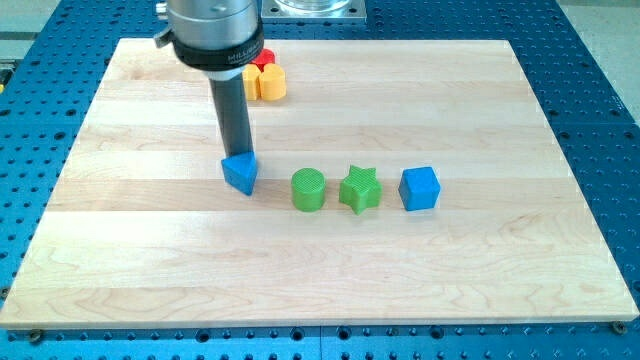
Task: Push the blue triangle to the right
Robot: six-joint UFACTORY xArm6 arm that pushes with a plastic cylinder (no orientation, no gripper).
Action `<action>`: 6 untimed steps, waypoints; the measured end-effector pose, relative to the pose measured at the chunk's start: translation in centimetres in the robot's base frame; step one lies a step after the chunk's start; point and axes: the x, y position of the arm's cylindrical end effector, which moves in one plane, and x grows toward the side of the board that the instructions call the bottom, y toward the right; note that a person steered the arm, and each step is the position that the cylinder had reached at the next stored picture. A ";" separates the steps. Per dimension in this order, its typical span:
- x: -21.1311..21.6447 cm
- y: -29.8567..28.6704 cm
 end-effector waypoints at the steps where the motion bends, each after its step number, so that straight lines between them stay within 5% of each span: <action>1: 1.2 0.0; 3: 3.9 -9.3; 6: 2.7 -3.9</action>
